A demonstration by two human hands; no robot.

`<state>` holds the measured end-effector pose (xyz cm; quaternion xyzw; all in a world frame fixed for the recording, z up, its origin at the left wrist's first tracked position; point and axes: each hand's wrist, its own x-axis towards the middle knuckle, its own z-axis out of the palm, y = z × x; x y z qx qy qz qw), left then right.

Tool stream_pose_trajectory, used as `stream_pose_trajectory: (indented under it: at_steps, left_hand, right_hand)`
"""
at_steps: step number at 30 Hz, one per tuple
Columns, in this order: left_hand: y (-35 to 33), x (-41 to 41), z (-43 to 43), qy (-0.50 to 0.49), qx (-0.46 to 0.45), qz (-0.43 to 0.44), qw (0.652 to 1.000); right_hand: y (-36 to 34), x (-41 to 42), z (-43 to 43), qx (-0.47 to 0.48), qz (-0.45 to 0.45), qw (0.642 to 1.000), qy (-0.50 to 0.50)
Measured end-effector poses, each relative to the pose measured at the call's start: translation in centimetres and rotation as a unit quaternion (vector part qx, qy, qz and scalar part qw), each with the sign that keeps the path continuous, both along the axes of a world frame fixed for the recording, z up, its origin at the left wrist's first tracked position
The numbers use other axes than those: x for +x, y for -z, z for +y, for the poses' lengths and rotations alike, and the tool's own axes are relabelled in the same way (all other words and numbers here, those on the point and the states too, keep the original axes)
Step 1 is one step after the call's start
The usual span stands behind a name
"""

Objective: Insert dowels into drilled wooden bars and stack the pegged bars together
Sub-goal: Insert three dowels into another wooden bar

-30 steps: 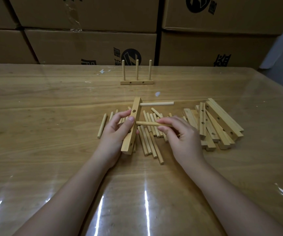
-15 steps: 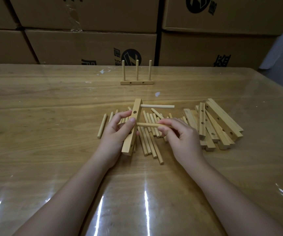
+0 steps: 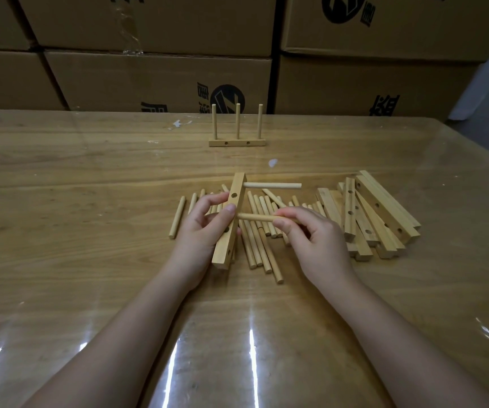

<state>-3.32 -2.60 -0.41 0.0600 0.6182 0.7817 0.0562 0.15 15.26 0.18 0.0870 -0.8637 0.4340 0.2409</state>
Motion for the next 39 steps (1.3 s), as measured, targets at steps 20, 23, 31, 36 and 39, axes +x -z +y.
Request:
stream_pose_trajectory:
  at_steps: [20, 23, 31, 36, 39]
  left_hand:
    - [0.04, 0.30, 0.20, -0.002, -0.043, 0.028, 0.999]
    - [0.00, 0.24, 0.23, -0.005, -0.060, 0.034, 0.998]
    - [-0.09, 0.33, 0.34, -0.007, -0.062, 0.041, 0.997]
    - [-0.03, 0.18, 0.47, -0.021, -0.088, 0.057, 0.994]
    - [-0.03, 0.43, 0.34, -0.007, -0.124, 0.087, 0.988]
  right_hand:
    - [-0.45, 0.42, 0.39, 0.012, -0.019, 1.000, -0.009]
    - [-0.48, 0.55, 0.45, 0.019, -0.022, 1.000, -0.007]
    - [-0.12, 0.24, 0.22, 0.018, -0.040, 0.999, -0.004]
    - [-0.30, -0.22, 0.22, 0.108, 0.028, 0.994, 0.010]
    - [-0.35, -0.08, 0.25, 0.214, 0.037, 0.976, 0.022]
